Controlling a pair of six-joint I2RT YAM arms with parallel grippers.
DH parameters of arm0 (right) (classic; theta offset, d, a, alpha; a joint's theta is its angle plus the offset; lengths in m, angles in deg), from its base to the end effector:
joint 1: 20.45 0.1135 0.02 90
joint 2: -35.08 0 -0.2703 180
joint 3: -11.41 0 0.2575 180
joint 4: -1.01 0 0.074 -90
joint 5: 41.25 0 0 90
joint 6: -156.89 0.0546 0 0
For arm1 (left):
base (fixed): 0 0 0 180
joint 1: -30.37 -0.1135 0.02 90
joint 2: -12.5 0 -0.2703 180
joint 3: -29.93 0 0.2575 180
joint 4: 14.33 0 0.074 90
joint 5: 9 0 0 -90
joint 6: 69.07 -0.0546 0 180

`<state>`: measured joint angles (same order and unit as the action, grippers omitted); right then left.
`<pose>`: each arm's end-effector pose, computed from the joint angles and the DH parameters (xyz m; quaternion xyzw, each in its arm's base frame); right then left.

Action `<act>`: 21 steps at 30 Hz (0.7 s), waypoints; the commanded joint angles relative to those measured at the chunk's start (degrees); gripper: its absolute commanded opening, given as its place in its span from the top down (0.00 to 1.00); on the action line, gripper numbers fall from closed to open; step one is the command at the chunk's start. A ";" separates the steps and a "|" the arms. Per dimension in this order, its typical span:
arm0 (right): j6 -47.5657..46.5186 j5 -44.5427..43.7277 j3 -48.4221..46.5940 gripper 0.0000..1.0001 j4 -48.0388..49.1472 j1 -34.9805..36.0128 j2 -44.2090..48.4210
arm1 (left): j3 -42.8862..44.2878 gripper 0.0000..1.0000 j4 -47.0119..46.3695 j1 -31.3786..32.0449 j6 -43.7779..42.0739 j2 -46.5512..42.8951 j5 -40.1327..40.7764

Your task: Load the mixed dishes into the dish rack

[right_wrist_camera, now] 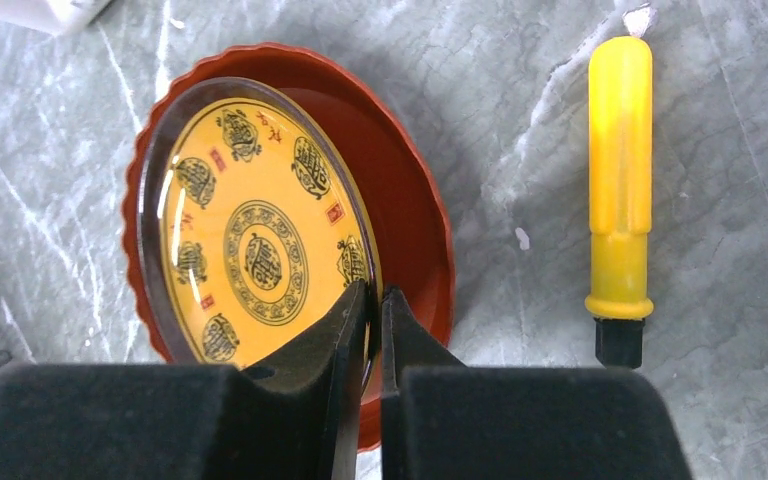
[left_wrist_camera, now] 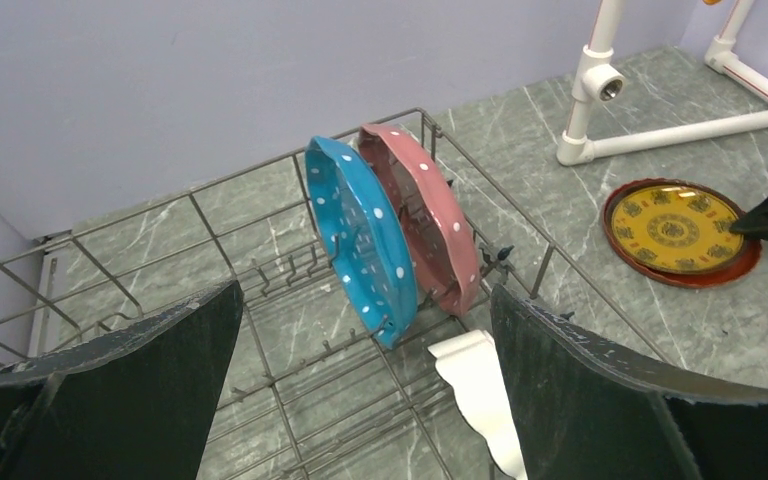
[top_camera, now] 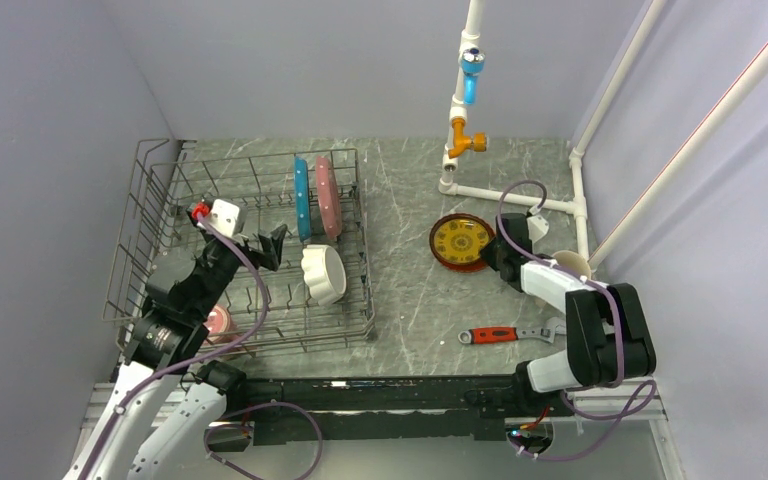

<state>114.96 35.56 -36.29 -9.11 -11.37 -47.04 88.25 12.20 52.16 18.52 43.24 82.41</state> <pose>0.2844 0.0328 0.1465 0.3476 0.8489 0.0906 0.3877 0.1347 -0.0524 0.3732 0.1383 0.6868 -0.1116 0.7048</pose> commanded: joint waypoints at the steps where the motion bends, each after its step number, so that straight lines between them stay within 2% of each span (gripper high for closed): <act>1: -0.29 0.99 0.01 1.00 -2.96 0.06 3.90 | -0.89 0.01 -3.12 -0.24 -0.98 0.96 -5.31; 10: -0.51 5.29 0.29 1.00 -6.05 0.07 10.77 | 0.07 0.07 -5.54 -0.05 -1.11 7.98 -22.44; 13: -0.11 7.02 0.51 1.00 -6.51 0.06 12.23 | 2.27 0.09 -6.26 2.41 1.43 12.40 -24.29; 17: 0.52 8.48 1.33 1.00 -6.14 -0.11 14.38 | 7.90 0.10 -3.83 13.67 -1.78 18.89 -17.66; 21: 0.75 9.67 0.44 1.00 -8.14 -0.11 16.44 | 14.45 0.09 -1.00 30.60 -10.07 27.62 -2.44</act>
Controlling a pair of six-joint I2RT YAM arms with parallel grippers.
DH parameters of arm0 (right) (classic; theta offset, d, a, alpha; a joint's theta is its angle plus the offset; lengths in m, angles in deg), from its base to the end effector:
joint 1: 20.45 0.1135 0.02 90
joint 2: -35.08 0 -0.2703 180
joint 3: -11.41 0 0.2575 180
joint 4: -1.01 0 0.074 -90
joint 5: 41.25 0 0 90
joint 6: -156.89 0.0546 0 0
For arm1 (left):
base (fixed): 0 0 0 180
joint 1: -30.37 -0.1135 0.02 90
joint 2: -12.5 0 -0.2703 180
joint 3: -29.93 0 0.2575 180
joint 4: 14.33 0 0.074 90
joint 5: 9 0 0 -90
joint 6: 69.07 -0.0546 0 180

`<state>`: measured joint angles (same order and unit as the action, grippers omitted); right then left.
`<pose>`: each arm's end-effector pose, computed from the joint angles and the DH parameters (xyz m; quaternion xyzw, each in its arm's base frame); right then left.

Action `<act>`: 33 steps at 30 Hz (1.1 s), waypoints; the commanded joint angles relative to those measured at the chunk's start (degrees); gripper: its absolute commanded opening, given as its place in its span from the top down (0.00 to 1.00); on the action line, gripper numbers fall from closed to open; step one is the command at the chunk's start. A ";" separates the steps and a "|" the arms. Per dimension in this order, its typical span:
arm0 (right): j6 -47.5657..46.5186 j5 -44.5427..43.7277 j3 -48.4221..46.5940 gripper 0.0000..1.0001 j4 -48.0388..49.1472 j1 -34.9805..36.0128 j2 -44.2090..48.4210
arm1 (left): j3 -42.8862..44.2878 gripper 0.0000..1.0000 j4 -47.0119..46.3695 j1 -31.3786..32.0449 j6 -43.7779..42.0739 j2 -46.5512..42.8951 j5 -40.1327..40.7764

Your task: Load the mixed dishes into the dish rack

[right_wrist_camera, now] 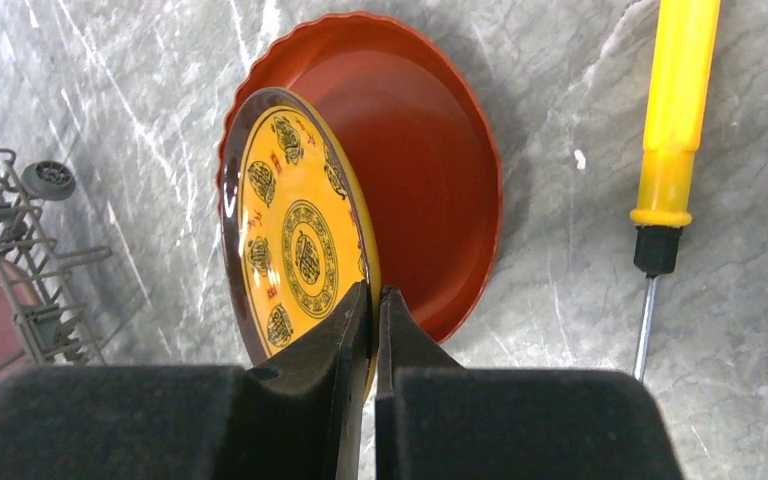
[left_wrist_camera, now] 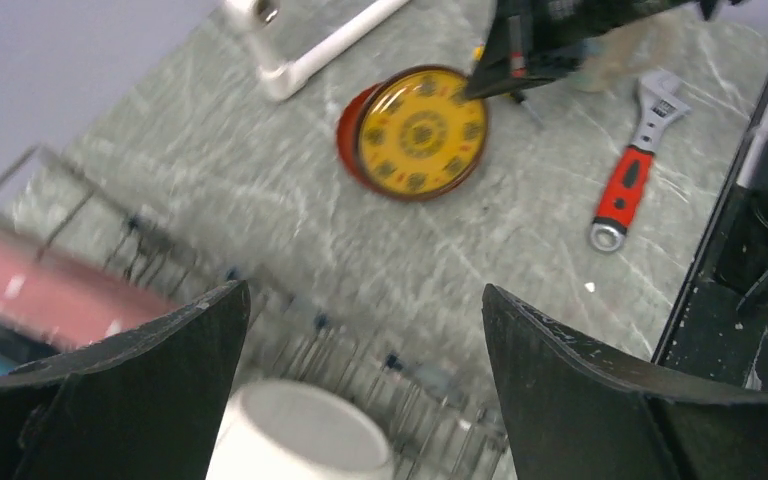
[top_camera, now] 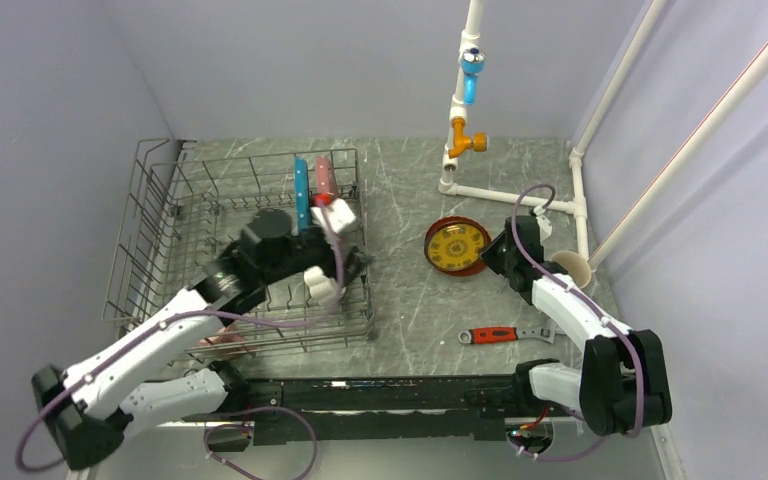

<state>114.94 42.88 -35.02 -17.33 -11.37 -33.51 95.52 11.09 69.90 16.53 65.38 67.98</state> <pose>0.2550 0.0351 0.1847 0.3227 0.8479 0.1591 0.3895 0.1712 -0.1572 0.3577 0.3559 0.6932 -0.2717 0.5648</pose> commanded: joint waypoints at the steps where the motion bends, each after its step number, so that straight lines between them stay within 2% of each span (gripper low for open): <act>1: 0.85 2.62 -0.77 1.00 -0.11 -0.14 3.21 | 8.23 0.08 0.07 16.30 -10.53 8.16 16.25; 4: 1.77 3.81 -1.09 1.00 -1.29 -0.14 4.10 | 11.59 0.07 -0.70 24.24 -17.38 17.74 26.28; 7: 2.71 5.50 -2.21 1.00 -3.88 -0.11 5.04 | 16.92 0.08 1.18 28.73 -21.32 28.46 30.99; 13: 4.50 12.37 -3.43 1.00 -7.51 -0.11 7.01 | 21.64 0.08 -4.50 33.48 -31.20 45.82 44.93; 16: 5.71 15.44 -2.82 1.00 -8.03 -0.12 8.40 | 24.40 0.09 -4.99 33.60 -33.18 51.73 46.71; 19: 6.96 18.08 -2.40 1.00 -8.46 -0.11 9.64 | 26.01 0.11 -4.61 33.68 -33.06 54.35 45.36; 23: 7.64 19.69 -2.27 1.00 -10.00 -0.12 11.36 | 27.05 0.14 -7.71 33.60 -34.22 56.85 49.78; 28: 8.09 20.76 -2.26 1.00 -12.06 -0.07 13.28 | 27.31 0.31 -11.45 33.60 -37.24 58.73 53.95; 33: 8.52 20.39 -2.18 1.00 -13.26 -0.12 15.88 | 26.93 0.45 -11.40 33.68 -38.28 58.86 54.41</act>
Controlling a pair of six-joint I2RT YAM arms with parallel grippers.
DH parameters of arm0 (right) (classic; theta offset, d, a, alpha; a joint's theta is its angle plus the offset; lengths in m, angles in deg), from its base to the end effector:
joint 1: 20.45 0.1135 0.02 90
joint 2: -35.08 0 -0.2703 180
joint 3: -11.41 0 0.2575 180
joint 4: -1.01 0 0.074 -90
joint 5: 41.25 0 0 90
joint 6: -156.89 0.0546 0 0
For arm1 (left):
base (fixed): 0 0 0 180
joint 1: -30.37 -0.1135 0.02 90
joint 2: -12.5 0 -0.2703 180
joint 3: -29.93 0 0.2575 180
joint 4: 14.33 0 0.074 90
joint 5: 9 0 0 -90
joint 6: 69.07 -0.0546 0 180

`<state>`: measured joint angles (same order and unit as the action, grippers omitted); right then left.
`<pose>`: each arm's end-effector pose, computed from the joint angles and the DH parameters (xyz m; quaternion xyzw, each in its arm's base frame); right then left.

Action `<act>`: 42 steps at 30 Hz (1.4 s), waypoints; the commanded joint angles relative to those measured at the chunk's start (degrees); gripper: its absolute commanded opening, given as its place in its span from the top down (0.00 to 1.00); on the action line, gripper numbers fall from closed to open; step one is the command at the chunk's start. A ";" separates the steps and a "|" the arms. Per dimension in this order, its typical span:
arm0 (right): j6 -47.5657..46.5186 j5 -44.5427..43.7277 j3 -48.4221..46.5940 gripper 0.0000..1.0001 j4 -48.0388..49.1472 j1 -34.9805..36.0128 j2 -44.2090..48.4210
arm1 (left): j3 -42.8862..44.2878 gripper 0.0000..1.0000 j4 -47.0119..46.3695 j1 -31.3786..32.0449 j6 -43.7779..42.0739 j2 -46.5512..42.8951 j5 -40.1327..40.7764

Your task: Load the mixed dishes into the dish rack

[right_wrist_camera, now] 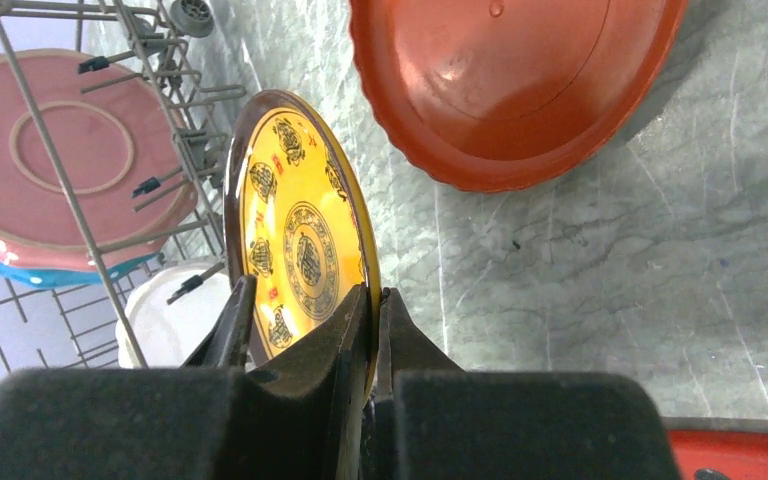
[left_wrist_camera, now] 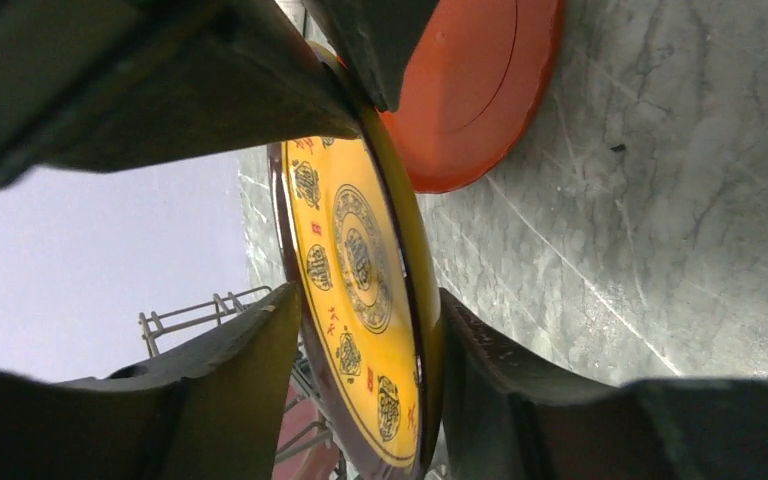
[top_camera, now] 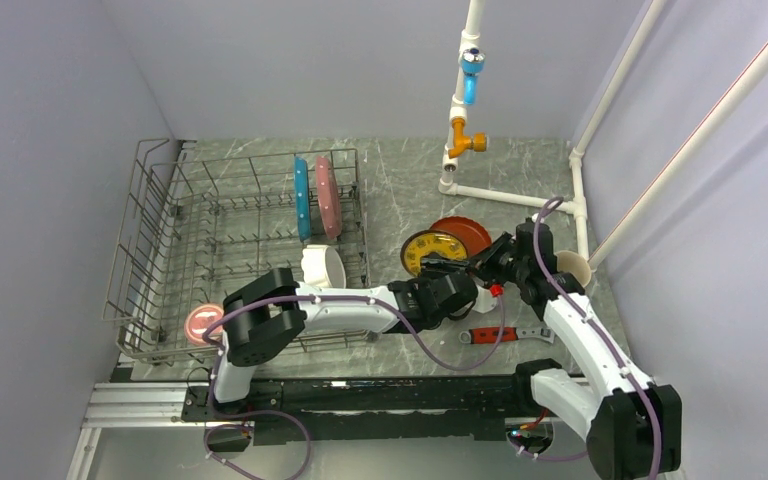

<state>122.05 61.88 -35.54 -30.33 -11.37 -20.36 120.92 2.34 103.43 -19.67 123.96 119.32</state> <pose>0.2143 0.0468 0.2166 0.3075 0.8469 0.3116 0.3017 0.1645 -0.4237 0.2045 0.6281 0.5851 0.1647 0.4858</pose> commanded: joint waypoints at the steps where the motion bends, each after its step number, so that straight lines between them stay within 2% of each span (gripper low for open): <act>1: 1.43 1.26 -1.80 1.00 -0.60 -0.05 3.18 | 1.30 0.48 -2.75 0.16 -2.30 0.10 3.35; 6: 1.58 2.03 -1.57 1.00 0.02 -0.12 4.99 | 1.50 0.71 -2.69 0.24 -2.99 -0.73 4.74; 8: 0.70 4.01 -0.87 1.00 2.18 -0.11 5.51 | 1.73 0.89 -2.70 0.27 -2.58 -1.72 5.31; 10: -0.41 6.43 0.13 0.87 5.49 -0.12 5.69 | 2.16 1.00 -1.34 0.33 -1.51 -2.96 5.63; 15: -9.55 9.83 -3.29 0.36 6.91 -0.12 5.40 | 1.60 1.00 4.14 0.29 4.55 -10.46 3.36; 17: -12.38 10.43 -5.02 0.21 7.22 -0.11 7.83 | 1.84 1.00 7.00 -0.18 8.00 -14.38 -0.70; 20: -15.14 10.08 -6.52 0.11 9.36 -0.14 14.31 | 4.68 1.00 12.85 -1.35 14.73 -19.47 -7.73; 25: -16.79 5.45 -9.19 0.08 8.20 -0.13 19.87 | 8.34 1.00 18.74 -6.73 25.45 -27.87 -21.07; 28: -17.12 2.90 -8.91 0.07 8.01 -0.11 22.78 | 8.92 1.00 21.37 -14.15 34.71 -33.95 -31.56; 31: -16.92 1.82 -6.60 0.01 9.67 -0.11 25.19 | 7.63 1.00 21.67 -25.16 48.94 -39.73 -40.69; 37: -14.49 5.91 -3.69 0.01 11.64 -0.11 22.26 | 6.93 1.00 23.06 -53.33 72.90 -45.24 -61.01; 42: -14.20 9.24 -5.07 0.01 11.12 -0.12 17.04 | -0.46 1.00 13.86 -75.75 87.85 -47.12 -79.38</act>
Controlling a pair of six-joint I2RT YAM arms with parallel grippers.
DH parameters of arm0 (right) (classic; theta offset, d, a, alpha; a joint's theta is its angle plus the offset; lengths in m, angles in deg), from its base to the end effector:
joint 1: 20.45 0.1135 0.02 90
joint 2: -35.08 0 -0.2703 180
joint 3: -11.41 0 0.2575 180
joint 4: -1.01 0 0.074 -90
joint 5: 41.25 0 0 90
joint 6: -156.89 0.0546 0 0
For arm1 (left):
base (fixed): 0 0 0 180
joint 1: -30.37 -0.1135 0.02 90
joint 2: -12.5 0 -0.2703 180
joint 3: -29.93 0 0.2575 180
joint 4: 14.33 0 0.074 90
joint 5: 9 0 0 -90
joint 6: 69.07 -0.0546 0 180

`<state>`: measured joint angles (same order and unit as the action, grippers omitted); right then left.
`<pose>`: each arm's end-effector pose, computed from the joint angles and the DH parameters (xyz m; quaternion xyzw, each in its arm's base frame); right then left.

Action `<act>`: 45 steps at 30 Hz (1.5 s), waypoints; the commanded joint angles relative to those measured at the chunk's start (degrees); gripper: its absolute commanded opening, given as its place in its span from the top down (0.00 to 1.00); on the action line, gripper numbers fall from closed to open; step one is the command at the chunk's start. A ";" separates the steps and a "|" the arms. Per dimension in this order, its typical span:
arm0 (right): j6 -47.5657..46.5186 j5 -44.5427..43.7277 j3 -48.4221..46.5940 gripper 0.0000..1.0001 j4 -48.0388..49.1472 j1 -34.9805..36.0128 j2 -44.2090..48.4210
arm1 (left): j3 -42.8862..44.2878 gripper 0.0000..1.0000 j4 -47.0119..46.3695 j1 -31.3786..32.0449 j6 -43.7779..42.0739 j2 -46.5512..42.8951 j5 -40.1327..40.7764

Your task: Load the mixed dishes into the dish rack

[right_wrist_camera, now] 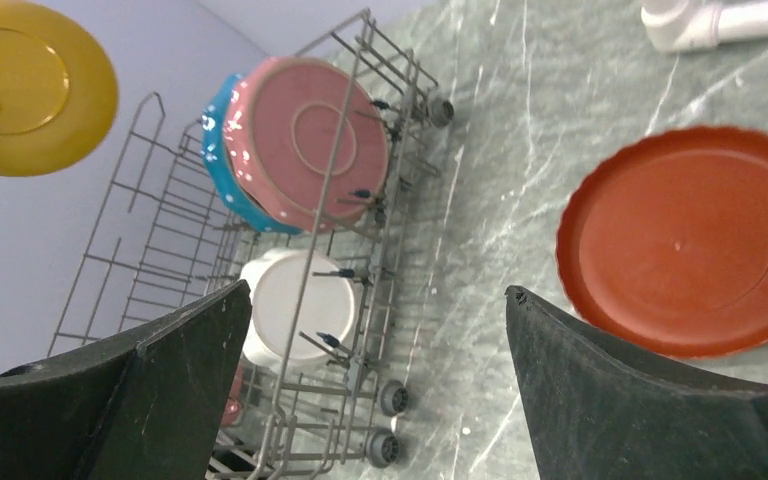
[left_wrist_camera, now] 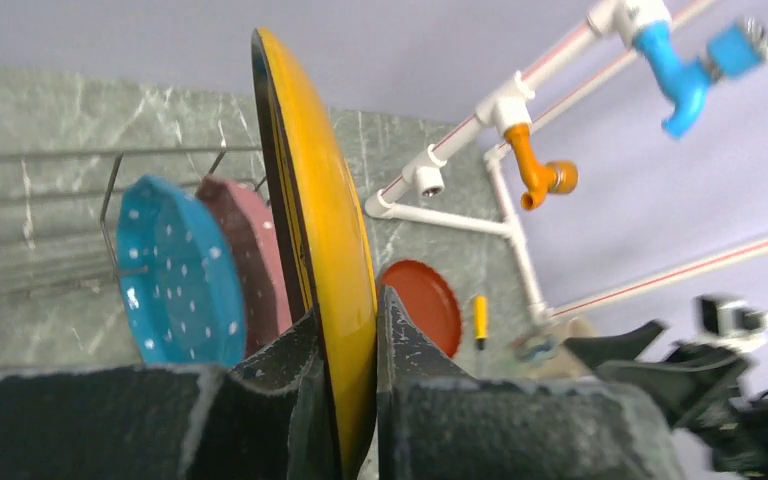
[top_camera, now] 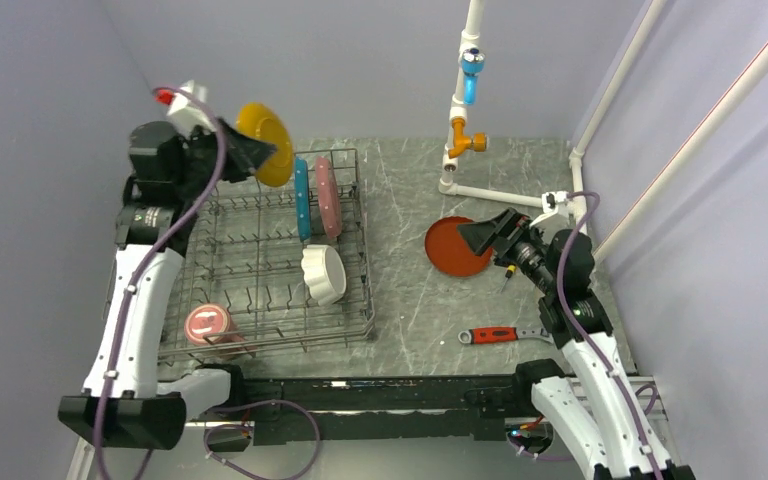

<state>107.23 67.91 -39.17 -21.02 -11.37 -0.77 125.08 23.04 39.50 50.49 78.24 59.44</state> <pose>0.1695 0.0452 0.3213 0.0935 0.7425 0.3858 0.5396 0.2504 -0.0606 0.4691 -0.0106 0.7512 -0.3467 0.5616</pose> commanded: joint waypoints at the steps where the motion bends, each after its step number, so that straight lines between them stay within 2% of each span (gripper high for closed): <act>1: 0.69 3.33 -1.60 0.01 1.86 -0.12 -3.01 | -6.18 1.00 -9.24 -15.33 19.50 -1.45 -21.88; 3: 0.77 3.37 -1.87 0.01 1.92 -0.11 -3.96 | -8.08 1.00 -13.08 -19.91 19.88 -1.09 -24.56; 5: 1.09 3.62 -1.96 0.01 2.32 -0.11 -5.09 | -6.87 1.00 -9.81 -21.50 14.91 0.29 -24.10; 8: 1.72 4.57 -2.26 0.01 3.19 -0.11 -7.34 | -5.19 1.00 -1.18 -21.47 5.14 2.06 -20.15; 14: 2.10 5.48 -3.06 0.02 3.60 -0.14 -12.76 | -13.49 1.00 -4.04 -20.32 -0.99 0.71 -14.17; 25: 2.06 6.33 -4.14 0.03 4.21 -0.01 -19.46 | -13.98 1.00 0.27 -15.16 -5.34 3.94 -7.11; 33: 1.13 5.67 -3.40 0.04 3.38 -0.03 -19.19 | -13.30 1.00 1.60 -11.12 -7.18 7.37 -2.61; 45: 1.42 6.59 -1.52 0.04 5.36 0.01 -19.52 | -11.60 1.00 2.44 -9.74 -7.82 13.42 -0.02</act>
<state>108.91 73.37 -40.68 -19.47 -11.37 -20.73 110.23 26.91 29.47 44.05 90.32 58.41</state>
